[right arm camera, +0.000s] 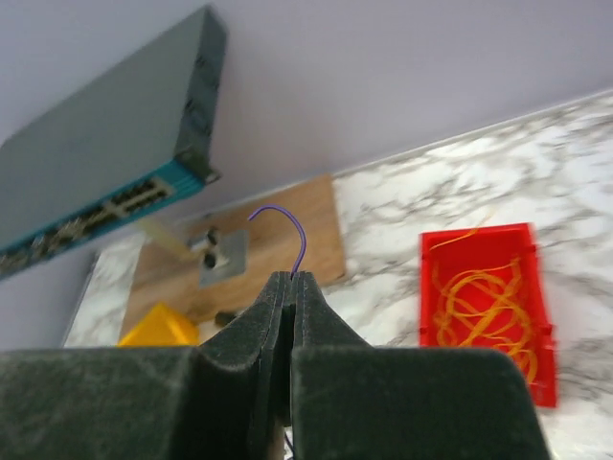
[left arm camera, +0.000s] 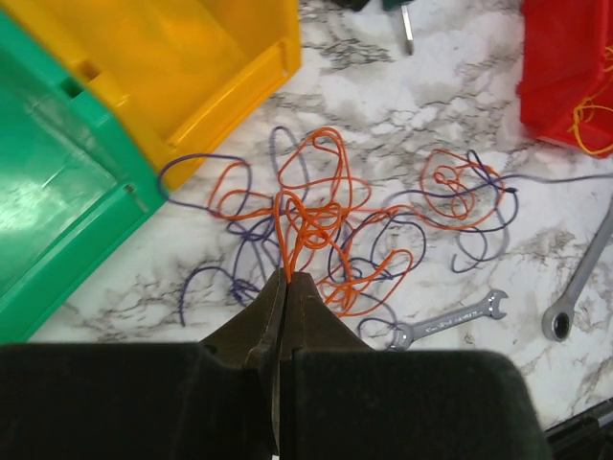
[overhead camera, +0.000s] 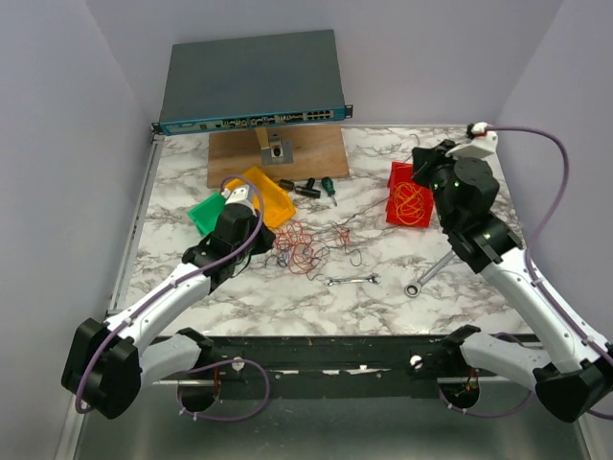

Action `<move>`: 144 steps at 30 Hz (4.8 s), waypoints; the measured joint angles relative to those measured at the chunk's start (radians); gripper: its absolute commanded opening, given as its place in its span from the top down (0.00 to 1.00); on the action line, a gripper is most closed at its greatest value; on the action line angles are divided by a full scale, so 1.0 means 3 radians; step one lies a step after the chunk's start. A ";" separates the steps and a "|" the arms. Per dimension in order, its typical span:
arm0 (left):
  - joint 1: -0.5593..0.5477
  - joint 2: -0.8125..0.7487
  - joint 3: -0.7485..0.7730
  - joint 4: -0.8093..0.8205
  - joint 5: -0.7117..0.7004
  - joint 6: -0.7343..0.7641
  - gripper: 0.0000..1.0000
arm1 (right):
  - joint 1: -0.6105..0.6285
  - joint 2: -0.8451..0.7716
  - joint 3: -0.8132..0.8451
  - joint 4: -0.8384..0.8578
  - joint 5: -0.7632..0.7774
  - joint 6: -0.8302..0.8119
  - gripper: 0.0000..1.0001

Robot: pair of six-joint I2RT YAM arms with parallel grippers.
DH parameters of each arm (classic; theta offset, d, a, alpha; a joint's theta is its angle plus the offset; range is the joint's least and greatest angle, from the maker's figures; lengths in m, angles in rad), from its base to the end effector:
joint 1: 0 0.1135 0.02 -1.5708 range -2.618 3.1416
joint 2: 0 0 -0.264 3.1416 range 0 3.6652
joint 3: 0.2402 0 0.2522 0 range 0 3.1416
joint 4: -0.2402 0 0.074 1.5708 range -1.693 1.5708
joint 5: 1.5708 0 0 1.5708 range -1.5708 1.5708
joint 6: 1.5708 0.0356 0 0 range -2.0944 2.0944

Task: Untangle the cables

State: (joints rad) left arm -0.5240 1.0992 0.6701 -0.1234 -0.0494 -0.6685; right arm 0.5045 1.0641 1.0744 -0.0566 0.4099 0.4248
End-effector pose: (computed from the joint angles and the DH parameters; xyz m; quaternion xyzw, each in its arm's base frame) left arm 0.2096 -0.1191 0.2438 -0.0750 0.8697 -0.2558 0.4153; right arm 0.2194 0.1049 0.4019 0.1122 0.7132 0.1714 0.6704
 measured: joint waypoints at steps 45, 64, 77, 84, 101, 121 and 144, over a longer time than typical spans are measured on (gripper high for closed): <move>0.0125 -0.0528 0.1298 -0.0655 0.1380 0.0364 1.00 | 0.0851 0.1471 -0.0727 0.1195 -0.2513 -0.0703 0.42; 0.0173 -0.0570 0.2255 -0.1701 0.0310 0.0863 1.00 | 0.0333 0.0969 -0.1579 0.0909 -0.0046 0.0772 0.99; 0.0223 -0.0291 0.2172 -0.1884 -0.0050 0.0917 1.00 | 0.0066 0.0594 -0.1609 0.0664 -0.0753 0.0470 0.99; 0.0237 -0.0020 0.1874 -0.1603 -0.0333 0.0552 1.00 | 0.0066 0.0674 -0.1570 0.0729 -0.1302 0.0340 0.99; 0.0389 0.1147 0.2108 -0.0927 -0.1026 0.0159 1.00 | 0.0067 0.0506 -0.1570 0.0703 -0.1610 0.0184 0.99; 0.0399 0.0708 0.1400 -0.0679 -0.0231 0.0271 0.17 | 0.0067 0.0507 -0.1367 0.0432 -0.1703 0.0112 0.99; -0.0455 0.0271 0.0281 0.1832 0.1316 0.0781 0.20 | 0.0067 0.0380 0.0376 -0.0245 -0.2689 0.0181 0.99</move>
State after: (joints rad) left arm -0.6605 1.1805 0.7544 0.4263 0.3454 -0.4343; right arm 0.5247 1.1782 1.1873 -0.1303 -0.3969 0.4789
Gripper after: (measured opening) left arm 0.820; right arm 0.039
